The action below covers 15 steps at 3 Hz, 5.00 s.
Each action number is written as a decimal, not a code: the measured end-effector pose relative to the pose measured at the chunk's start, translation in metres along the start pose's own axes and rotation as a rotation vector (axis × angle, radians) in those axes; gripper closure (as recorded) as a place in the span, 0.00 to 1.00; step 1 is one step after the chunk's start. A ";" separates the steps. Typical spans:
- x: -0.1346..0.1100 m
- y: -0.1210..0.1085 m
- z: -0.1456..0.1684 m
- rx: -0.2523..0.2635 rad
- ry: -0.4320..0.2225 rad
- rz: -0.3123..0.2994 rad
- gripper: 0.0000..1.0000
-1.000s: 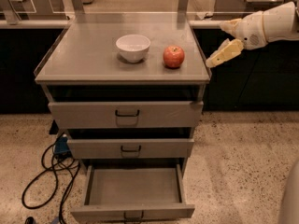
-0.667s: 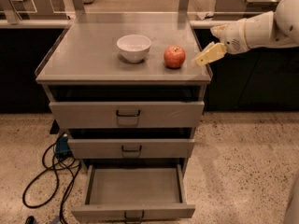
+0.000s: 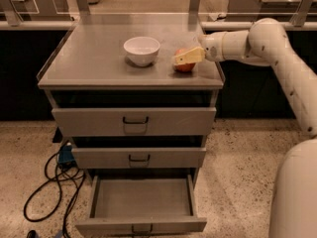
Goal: Place apple into bottom drawer
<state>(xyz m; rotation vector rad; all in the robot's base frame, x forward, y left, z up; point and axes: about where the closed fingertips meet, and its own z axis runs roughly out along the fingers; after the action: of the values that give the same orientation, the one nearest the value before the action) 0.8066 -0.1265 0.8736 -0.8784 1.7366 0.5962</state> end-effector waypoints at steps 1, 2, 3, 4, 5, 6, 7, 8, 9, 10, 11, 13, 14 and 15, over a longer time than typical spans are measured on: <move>0.004 0.000 0.003 -0.005 -0.003 0.008 0.00; 0.005 0.002 -0.002 -0.015 0.015 -0.009 0.00; 0.024 0.012 0.016 -0.061 0.049 -0.012 0.00; 0.024 0.012 0.016 -0.062 0.049 -0.011 0.00; 0.024 0.012 0.016 -0.062 0.049 -0.011 0.19; 0.024 0.012 0.017 -0.062 0.049 -0.011 0.42; 0.024 0.012 0.017 -0.062 0.049 -0.011 0.66; 0.024 0.012 0.017 -0.062 0.049 -0.011 0.89; 0.024 0.012 0.017 -0.062 0.049 -0.011 1.00; 0.024 0.012 0.017 -0.062 0.049 -0.011 1.00; 0.023 0.014 0.018 -0.054 0.073 -0.005 1.00; 0.047 0.020 -0.012 -0.047 0.066 -0.001 1.00; 0.042 0.020 -0.013 -0.047 0.066 0.000 1.00; 0.055 0.024 -0.040 -0.017 0.066 0.005 1.00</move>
Offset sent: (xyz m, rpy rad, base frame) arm -0.0097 -0.0147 0.0015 -0.0452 0.0007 0.0247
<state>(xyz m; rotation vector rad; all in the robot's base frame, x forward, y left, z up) 0.7550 -0.1566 0.8342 -0.9156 1.7955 0.5920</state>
